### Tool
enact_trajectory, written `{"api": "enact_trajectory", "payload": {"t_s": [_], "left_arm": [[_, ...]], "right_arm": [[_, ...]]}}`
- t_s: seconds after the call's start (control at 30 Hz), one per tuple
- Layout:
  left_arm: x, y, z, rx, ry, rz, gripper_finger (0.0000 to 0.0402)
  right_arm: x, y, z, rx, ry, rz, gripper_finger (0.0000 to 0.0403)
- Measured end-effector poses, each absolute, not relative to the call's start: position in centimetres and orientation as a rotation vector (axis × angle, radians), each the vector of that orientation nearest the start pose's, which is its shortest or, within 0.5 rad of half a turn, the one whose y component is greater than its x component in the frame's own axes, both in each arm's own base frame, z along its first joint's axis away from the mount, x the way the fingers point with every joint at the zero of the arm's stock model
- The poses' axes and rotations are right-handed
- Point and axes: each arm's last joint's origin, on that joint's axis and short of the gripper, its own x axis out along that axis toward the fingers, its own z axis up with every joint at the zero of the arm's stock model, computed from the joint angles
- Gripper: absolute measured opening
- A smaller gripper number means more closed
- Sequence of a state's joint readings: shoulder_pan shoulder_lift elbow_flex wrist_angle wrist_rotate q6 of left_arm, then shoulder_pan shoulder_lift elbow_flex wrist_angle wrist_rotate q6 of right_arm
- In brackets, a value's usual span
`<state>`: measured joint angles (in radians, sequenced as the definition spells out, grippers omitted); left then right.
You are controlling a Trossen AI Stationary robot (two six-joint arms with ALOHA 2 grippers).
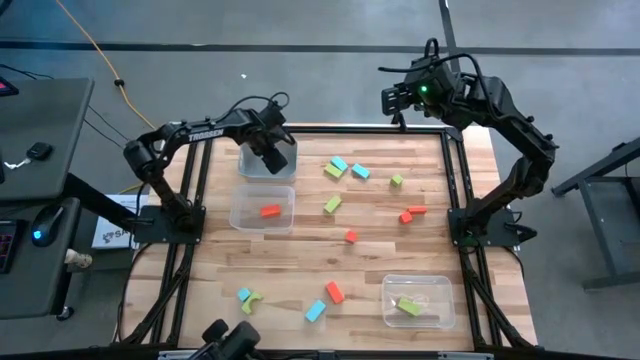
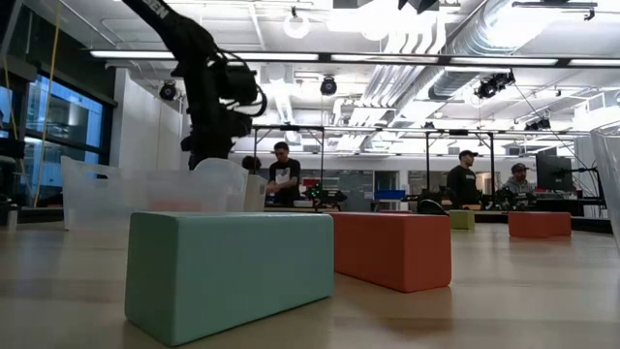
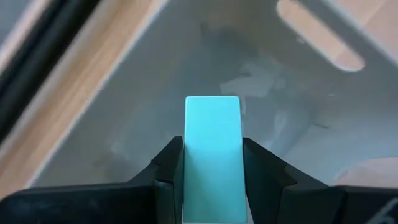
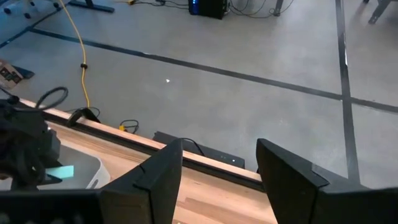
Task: Sort & place blocks by color
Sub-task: Put the blue block into the gray bin
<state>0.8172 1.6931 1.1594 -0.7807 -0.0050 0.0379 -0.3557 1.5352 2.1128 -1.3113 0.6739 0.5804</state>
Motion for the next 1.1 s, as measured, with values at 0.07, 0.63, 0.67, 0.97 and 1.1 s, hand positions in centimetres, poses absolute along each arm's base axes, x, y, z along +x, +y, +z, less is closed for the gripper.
{"api": "enact_trajectory", "payload": {"t_s": [0.07,0.63,0.67,0.97,1.1], "left_arm": [[21.8,23.3,19.1,-0.517,1.274,0.663,0.0095],[22.8,24.0,16.2,-0.534,1.311,0.642,0.0095],[22.8,24.0,16.2,-0.533,1.309,0.643,0.0095],[22.9,24.1,15.1,-0.535,1.351,0.621,0.0118],[22.9,24.1,14.4,-0.543,1.387,0.618,0.0124]], "right_arm": [[22.8,-10.4,49.1,0.385,0.444,-1.165,0.0197],[22.8,-10.4,49.1,0.396,0.439,-1.167,0.0197],[22.8,-10.4,49.1,0.396,0.439,-1.167,0.0197],[22.8,-10.4,49.1,0.399,0.437,-1.168,0.0197],[22.8,-10.4,49.1,0.403,0.432,-1.174,0.0197]]}}
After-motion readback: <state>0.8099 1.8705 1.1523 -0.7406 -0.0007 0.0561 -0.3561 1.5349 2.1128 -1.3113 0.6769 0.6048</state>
